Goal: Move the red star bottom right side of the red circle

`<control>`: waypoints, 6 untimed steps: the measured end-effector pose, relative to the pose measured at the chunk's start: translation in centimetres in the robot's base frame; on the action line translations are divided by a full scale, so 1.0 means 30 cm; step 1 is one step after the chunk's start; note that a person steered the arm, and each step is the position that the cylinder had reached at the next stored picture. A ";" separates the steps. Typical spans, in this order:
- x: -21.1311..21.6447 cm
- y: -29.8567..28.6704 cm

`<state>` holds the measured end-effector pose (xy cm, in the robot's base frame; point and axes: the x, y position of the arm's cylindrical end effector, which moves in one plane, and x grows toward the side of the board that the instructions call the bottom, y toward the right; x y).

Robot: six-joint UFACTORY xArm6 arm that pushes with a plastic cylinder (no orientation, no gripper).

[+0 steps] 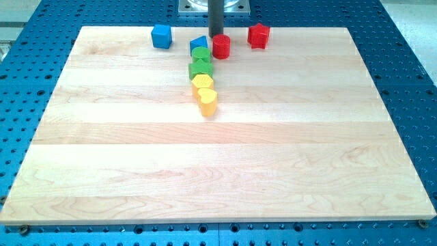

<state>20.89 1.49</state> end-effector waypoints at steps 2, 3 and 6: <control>0.012 0.428; 0.183 0.416; 0.106 0.113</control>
